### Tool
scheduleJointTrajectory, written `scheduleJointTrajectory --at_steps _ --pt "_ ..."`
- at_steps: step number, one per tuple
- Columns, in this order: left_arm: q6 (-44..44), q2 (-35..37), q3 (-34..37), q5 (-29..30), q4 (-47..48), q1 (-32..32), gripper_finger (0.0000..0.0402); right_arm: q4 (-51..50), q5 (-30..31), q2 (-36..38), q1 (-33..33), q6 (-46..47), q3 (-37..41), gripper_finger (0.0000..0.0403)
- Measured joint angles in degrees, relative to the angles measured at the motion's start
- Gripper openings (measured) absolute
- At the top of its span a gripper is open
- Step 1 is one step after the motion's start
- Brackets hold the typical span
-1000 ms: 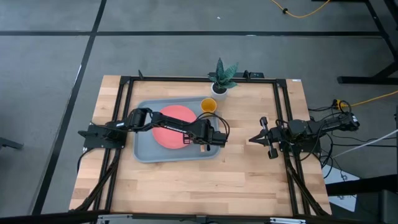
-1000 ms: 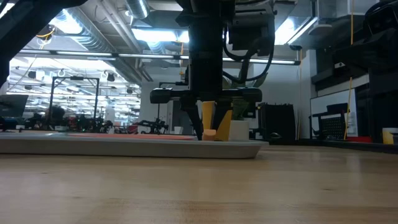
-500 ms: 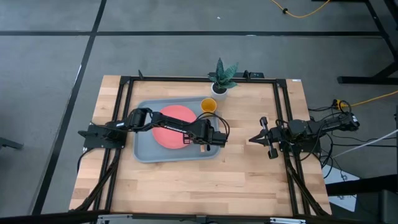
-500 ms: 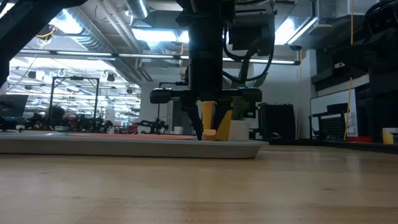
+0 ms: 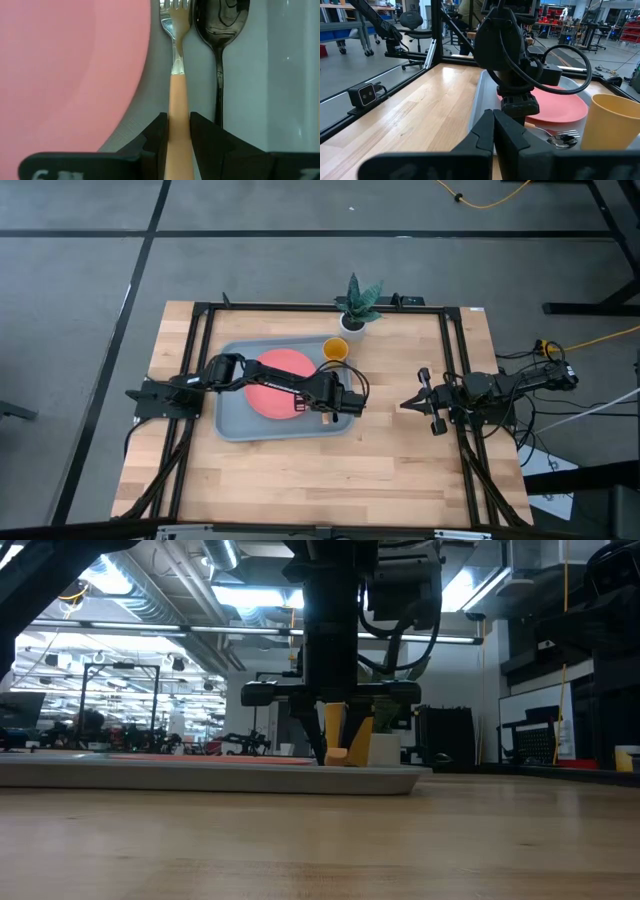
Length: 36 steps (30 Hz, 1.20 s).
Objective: Pick and place plate/cup/fork/spoon on tray
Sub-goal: Put the yellow fork on the gray tray
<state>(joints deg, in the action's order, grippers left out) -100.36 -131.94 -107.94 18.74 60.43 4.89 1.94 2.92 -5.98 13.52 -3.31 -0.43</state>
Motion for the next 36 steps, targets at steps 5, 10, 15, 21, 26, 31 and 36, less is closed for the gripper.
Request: scheduleJointTrajectory --at_steps 5,10,15,21,26,31,36 --pt "0.0 0.0 0.0 0.0 0.0 0.0 0.0076 0.0 0.0 0.0 0.0 0.0 0.0 0.0011" --pt "0.0 0.0 0.0 0.0 0.0 0.0 0.0076 0.0 0.0 0.0 0.0 0.1 0.0 0.0011" --pt "0.0 0.0 0.0 0.0 0.0 0.0 0.0076 0.0 0.0 0.0 0.0 0.1 0.0 0.0011" --pt "0.0 0.0 0.0 0.1 0.0 0.0 0.0076 0.0 0.0 0.0 0.0 0.1 0.0 0.0011" --pt "0.0 0.0 0.0 0.1 -0.1 0.0 0.0076 0.0 0.0 0.0 0.0 0.1 0.0 0.0011" --pt "0.0 0.0 0.0 0.1 -0.1 0.0 0.0076 0.0 0.0 0.0 0.0 0.0 0.0 0.0011" --pt "1.0 0.0 0.0 0.0 -1.1 0.0 0.0076 0.0 0.0 0.0 0.0 0.0 0.0 0.0011"
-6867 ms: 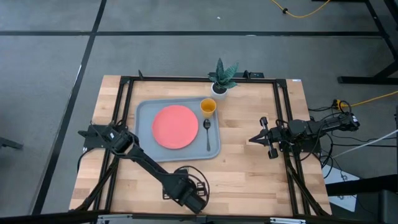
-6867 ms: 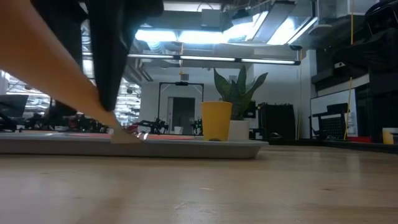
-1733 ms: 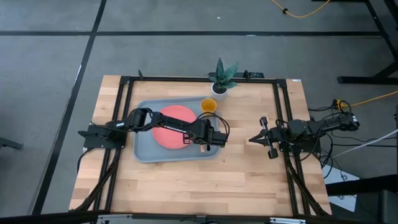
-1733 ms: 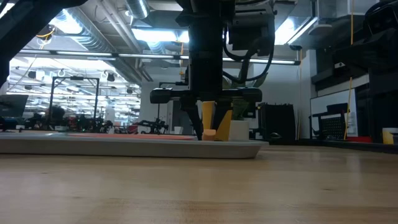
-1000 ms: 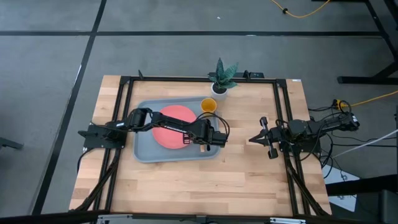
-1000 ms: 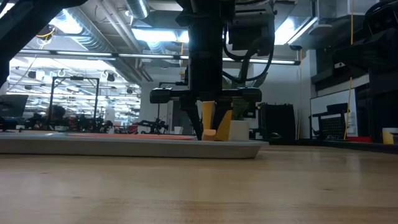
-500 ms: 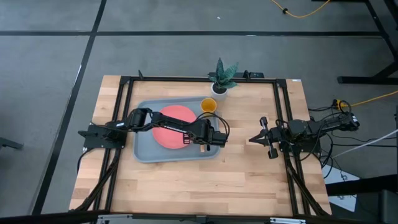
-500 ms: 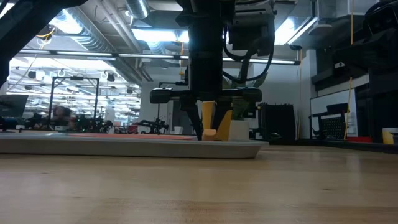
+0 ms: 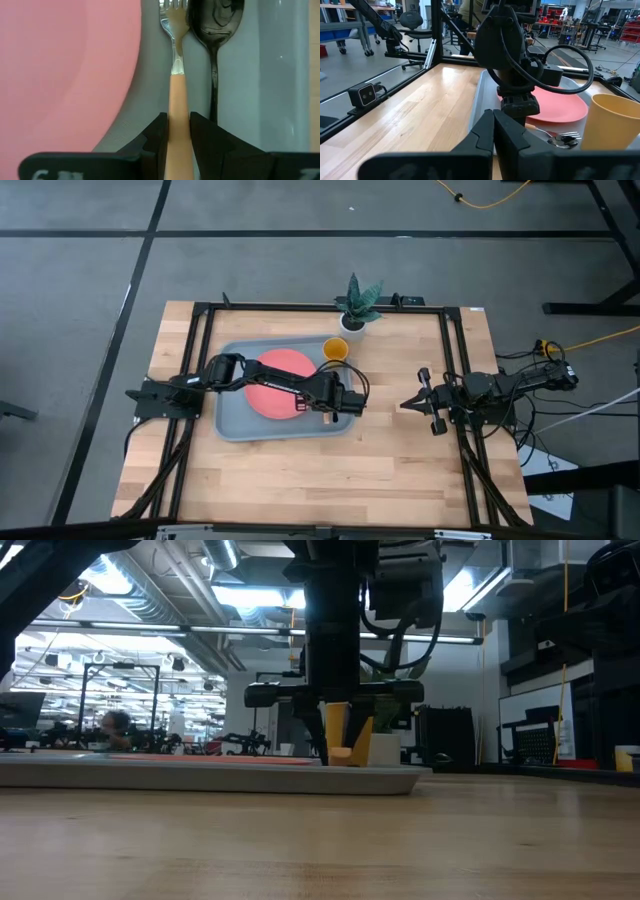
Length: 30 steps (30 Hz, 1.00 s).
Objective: Pick and place plate/cup/fork/spoon on tray
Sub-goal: Put the yellow fork on the gray tray
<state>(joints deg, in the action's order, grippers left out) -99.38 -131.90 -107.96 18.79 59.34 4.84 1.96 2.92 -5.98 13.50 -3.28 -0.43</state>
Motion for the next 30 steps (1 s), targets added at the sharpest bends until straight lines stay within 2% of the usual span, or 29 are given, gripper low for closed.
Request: scheduleJointTrajectory --at_steps 11,30 --pt "4.4 0.0 0.0 0.2 -0.5 0.2 0.0076 0.0 0.0 0.0 0.0 0.1 0.0 0.0011" --pt "2.4 0.0 0.0 1.1 -0.4 0.2 0.0076 0.0 0.0 0.0 0.0 0.0 0.0 0.0011"
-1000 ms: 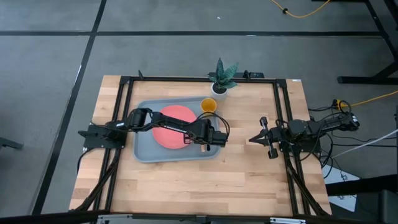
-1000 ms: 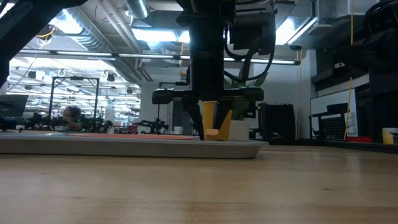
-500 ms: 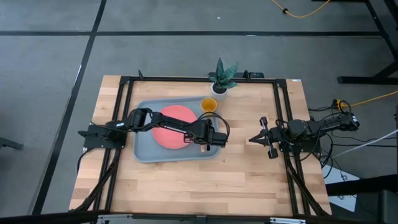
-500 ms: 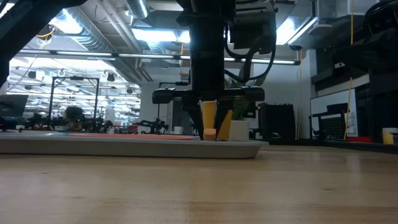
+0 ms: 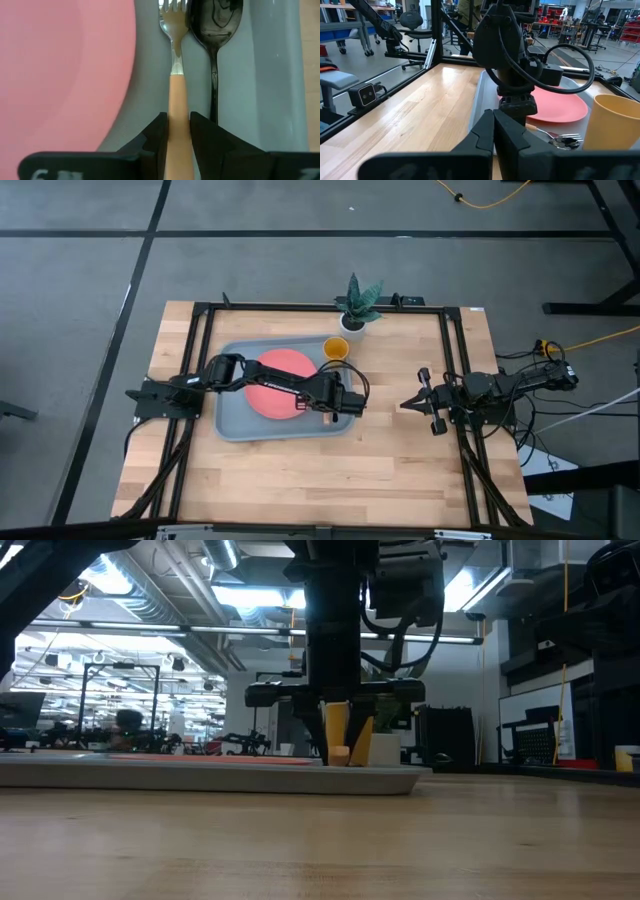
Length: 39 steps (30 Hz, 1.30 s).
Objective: Pick and place plate/cup/fork/spoon on tray
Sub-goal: Put the yellow fork on the gray tray, then adjust the gray tray
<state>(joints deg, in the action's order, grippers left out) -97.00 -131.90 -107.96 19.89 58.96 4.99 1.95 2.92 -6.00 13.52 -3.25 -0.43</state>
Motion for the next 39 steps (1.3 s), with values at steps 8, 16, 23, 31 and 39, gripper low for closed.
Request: scheduleJointTrajectory --at_steps 8,16,23,31,39 --pt "-0.3 0.0 0.0 0.8 0.4 0.0 0.0122 0.0 0.0 0.0 0.0 -0.1 0.0 0.0011" --pt "-0.3 0.0 0.0 2.0 -2.3 0.0 0.0127 0.0 0.0 0.0 0.0 -0.1 0.0 0.0011" --pt "-0.3 0.0 0.0 2.0 -6.7 0.0 0.0128 0.0 0.0 0.0 0.0 0.0 0.0 0.0011" --pt "-0.3 0.6 0.0 2.0 -8.4 0.1 0.0128 0.0 0.0 0.0 0.0 0.0 0.0 0.0011" --pt "-1.4 6.1 0.0 1.4 3.5 1.1 0.0128 0.0 0.0 0.0 0.0 0.0 0.0 0.0011"
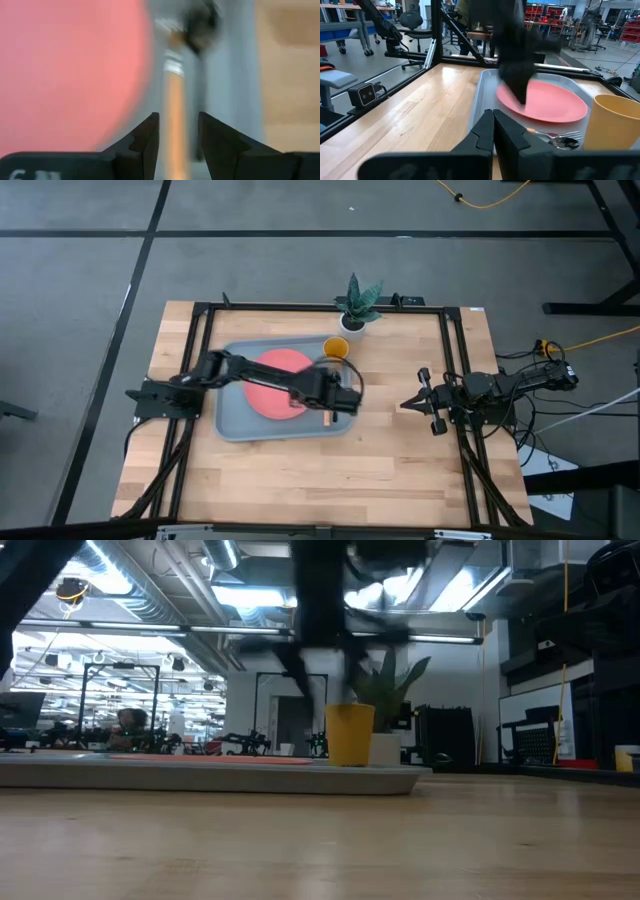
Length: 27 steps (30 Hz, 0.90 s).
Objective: Pick and place plate/cup/fork/spoon on tray
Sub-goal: Adjust the gray tray
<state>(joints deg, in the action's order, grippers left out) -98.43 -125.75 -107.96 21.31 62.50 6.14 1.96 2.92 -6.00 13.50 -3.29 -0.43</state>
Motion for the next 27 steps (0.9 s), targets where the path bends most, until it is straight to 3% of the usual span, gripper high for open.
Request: scheduleJointTrajectory --at_steps 4,7,15,20,27 --pt "0.2 6.3 -0.2 2.3 17.4 0.6 0.0128 0.0 0.0 0.0 0.0 0.1 0.0 0.0011" --pt "7.4 8.8 0.0 7.4 27.9 2.7 0.0128 0.0 0.0 0.0 0.0 0.0 0.0 0.0011" --pt "39.7 11.9 0.0 13.6 23.8 4.6 0.0128 0.1 0.0 -0.1 0.0 0.1 0.0 0.0011" --pt "47.4 11.9 0.0 19.9 23.6 4.8 0.0128 0.0 0.0 -0.1 0.0 0.0 0.0 0.0011" --pt "53.8 11.9 0.0 20.0 23.6 4.4 0.0128 0.0 0.0 -0.1 0.0 0.1 0.0 0.0011"
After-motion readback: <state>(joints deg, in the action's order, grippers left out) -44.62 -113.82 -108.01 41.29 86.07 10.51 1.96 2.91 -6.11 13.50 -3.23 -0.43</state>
